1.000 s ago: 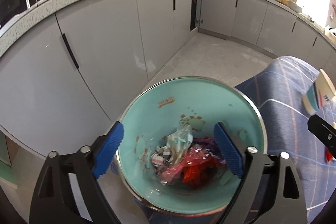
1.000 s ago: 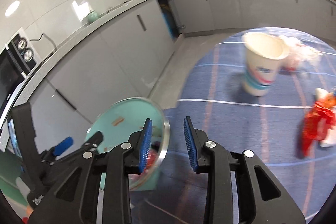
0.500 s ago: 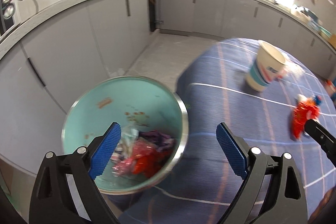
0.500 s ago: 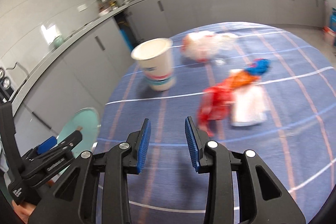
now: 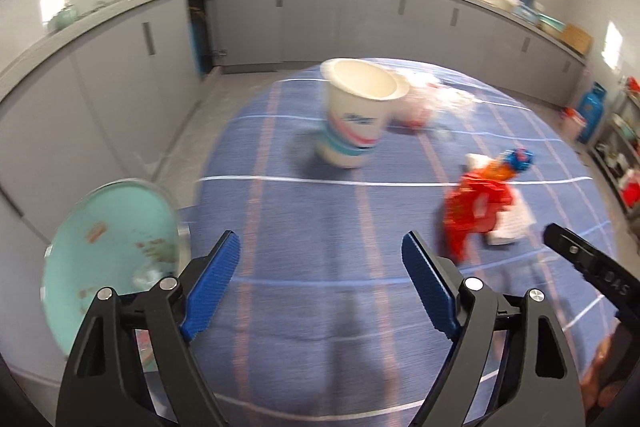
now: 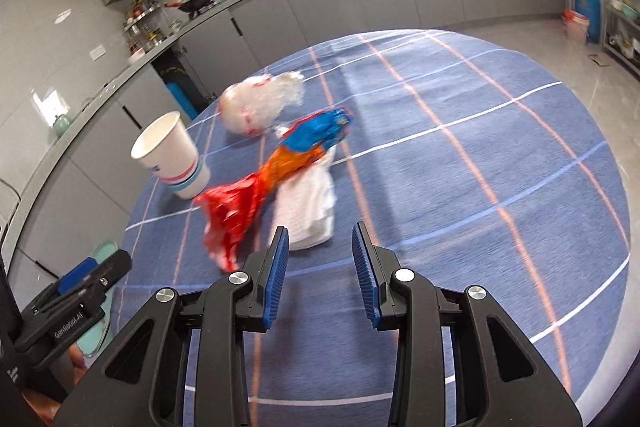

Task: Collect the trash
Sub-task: 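Move both tools back toward the trash on the table, then grasp the red bag with the left tool while the right tool grasps the white mesh cloth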

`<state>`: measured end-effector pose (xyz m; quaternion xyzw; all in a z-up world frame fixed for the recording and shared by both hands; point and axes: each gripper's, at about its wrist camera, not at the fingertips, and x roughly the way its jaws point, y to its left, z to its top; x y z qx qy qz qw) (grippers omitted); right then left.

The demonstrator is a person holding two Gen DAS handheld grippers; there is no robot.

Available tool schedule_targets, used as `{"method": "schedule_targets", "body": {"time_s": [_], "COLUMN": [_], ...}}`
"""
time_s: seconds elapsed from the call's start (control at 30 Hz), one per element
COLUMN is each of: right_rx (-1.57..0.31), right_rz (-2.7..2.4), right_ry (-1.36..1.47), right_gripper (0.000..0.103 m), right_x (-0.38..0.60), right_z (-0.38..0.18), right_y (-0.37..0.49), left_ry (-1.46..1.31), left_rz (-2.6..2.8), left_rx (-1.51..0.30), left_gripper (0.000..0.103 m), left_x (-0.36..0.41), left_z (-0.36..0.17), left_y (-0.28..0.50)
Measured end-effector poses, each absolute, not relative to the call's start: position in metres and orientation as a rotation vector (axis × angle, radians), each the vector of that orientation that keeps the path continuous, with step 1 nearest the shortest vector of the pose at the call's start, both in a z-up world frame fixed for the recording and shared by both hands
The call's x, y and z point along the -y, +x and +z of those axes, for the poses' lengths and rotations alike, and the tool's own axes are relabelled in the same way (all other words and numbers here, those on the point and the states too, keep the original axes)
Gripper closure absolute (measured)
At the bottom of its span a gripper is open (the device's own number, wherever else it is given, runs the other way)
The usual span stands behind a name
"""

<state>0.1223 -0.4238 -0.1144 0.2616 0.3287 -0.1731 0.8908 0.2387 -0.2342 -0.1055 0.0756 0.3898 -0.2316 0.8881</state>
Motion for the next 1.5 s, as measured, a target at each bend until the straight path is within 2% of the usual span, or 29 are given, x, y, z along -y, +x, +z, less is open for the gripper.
{"method": "schedule_targets", "body": {"time_s": [0.53,0.67,0.8,0.93,1.07,1.5], "right_rx": [-0.682,-0.689,-0.693,-0.695,-0.69,-0.752], "right_rz": [-0.36,-0.334,-0.312,-0.294,-0.267,-0.239], "right_ry": [0.59,0.606,0.603,0.611,0.618,0.618], "right_gripper": [0.069,0.068,0.069,0.069,0.069,0.068], "right_x": [0.472,0.473,0.472,0.471,0.466,0.452], "right_z": [-0.119,-0.121,-0.121,-0.119,-0.114,-0.128], "right_y": [0.104,0.107,0.113,0.122,0.132,0.169], "left_ry": [0.227,0.246,0.199,0.171,0.163,0.191], "left_rz": [-0.646,-0.643,-0.649,-0.652,-0.652,-0.621], "left_rx": [-0.821,-0.842,-0.892,-0.889,-0.876,-0.858], "left_gripper": [0.023,0.041,0.07,0.084,0.088,0.089], "left_x": [0.345,0.352,0.346,0.339,0.332,0.305], "left_z": [-0.123,-0.129,-0.14,-0.141,-0.136,-0.131], "left_y": [0.235,0.238,0.246,0.249,0.248,0.237]}}
